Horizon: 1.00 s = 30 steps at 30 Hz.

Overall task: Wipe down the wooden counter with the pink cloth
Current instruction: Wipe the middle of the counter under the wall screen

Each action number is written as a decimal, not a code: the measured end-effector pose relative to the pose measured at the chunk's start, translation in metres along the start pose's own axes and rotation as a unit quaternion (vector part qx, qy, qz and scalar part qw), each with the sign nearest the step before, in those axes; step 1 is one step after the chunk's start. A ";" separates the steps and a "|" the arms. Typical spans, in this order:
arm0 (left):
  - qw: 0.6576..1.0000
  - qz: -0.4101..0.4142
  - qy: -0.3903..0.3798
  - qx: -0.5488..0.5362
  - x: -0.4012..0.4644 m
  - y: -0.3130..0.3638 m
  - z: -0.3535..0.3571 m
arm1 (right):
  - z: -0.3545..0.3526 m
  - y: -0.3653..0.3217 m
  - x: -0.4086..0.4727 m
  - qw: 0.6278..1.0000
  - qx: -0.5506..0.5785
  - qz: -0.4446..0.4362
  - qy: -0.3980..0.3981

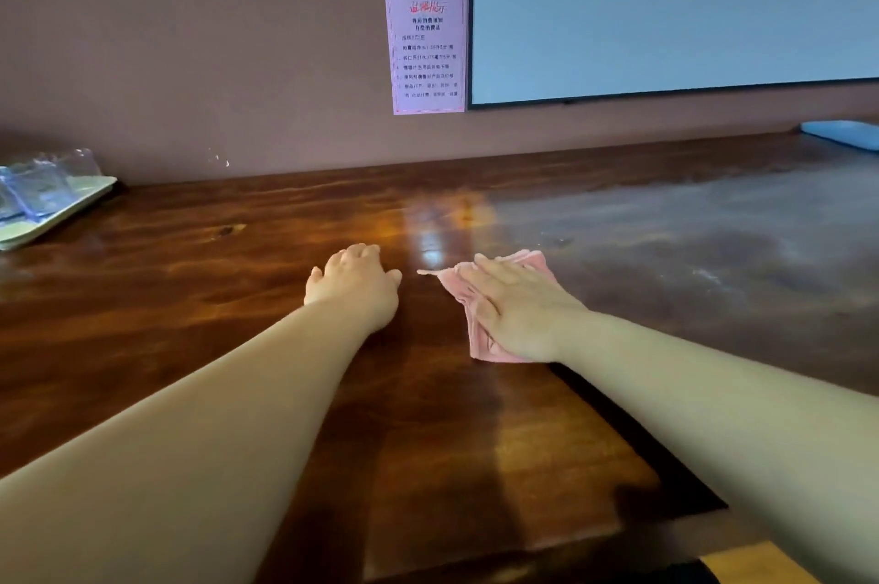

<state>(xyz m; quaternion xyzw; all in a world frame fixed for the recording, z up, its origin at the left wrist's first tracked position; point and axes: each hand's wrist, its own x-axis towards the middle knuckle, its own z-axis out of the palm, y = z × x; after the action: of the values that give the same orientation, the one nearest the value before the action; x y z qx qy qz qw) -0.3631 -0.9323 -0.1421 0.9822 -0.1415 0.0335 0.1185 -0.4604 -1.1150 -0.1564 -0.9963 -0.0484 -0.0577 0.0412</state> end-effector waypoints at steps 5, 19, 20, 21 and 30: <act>1.000 -0.004 -0.018 -0.012 0.037 -0.002 0.018 | 0.003 0.030 -0.001 0.989 0.081 -0.125 -0.020; 0.999 -0.014 -0.035 0.039 0.042 0.000 0.038 | 0.003 0.076 0.088 0.998 0.064 0.001 -0.011; 0.999 -0.013 -0.034 0.038 0.043 -0.001 0.038 | 0.005 0.073 0.083 0.998 0.058 0.007 -0.014; 0.999 -0.014 -0.032 0.038 0.044 -0.002 0.039 | 0.008 0.069 0.078 0.999 0.044 0.010 -0.017; 0.997 -0.039 -0.030 0.064 0.034 0.002 0.032 | 0.007 0.085 0.097 0.999 0.050 -0.002 -0.011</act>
<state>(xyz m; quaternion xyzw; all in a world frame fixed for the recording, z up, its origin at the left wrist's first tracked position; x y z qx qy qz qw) -0.3295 -0.9508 -0.1691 0.9931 -0.1044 0.0088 0.0525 -0.3553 -1.1898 -0.1586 -0.9934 -0.0539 -0.0445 0.0906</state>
